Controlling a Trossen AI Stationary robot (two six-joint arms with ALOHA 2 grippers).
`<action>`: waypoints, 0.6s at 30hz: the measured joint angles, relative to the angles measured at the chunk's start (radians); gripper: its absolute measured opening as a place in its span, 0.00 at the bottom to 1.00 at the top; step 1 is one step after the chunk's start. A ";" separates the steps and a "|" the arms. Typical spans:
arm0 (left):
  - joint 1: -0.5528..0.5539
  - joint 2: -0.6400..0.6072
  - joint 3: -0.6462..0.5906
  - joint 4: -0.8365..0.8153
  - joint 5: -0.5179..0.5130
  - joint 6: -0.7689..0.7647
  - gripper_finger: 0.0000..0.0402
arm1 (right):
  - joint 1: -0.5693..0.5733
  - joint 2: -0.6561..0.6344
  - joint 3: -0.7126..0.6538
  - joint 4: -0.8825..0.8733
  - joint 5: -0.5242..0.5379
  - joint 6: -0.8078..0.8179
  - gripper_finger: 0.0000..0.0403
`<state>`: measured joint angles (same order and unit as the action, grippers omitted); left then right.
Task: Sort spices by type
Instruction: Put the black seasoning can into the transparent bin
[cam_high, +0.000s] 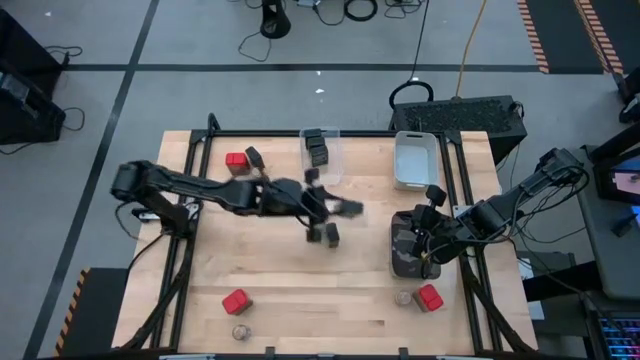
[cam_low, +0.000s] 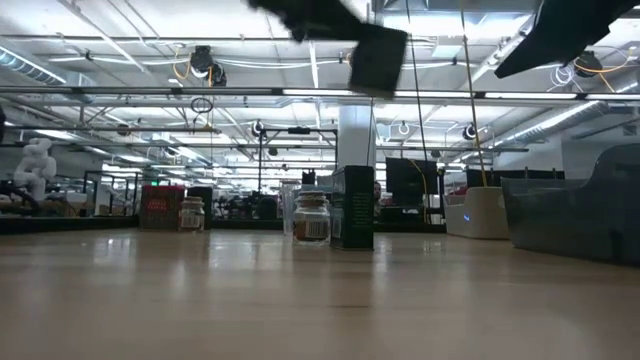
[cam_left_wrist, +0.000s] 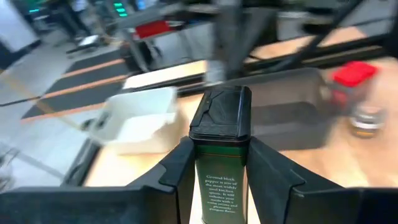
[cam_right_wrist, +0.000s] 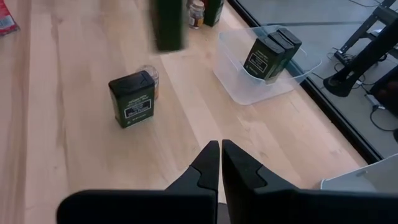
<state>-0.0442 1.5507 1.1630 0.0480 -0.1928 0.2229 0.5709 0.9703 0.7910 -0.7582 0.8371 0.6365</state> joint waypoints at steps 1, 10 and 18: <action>0.031 -0.019 -0.032 0.019 -0.001 -0.008 0.31 | 0.000 0.000 0.000 0.004 0.000 0.000 0.00; 0.293 -0.123 -0.329 0.382 0.075 -0.040 0.31 | 0.000 0.008 0.000 0.014 0.000 0.007 0.00; 0.426 -0.039 -0.437 0.595 0.178 -0.095 0.31 | -0.002 0.011 0.000 0.016 0.023 0.005 0.00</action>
<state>0.3822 1.5115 0.7262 0.6433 -0.0147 0.1279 0.5694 0.9811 0.7910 -0.7426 0.8598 0.6415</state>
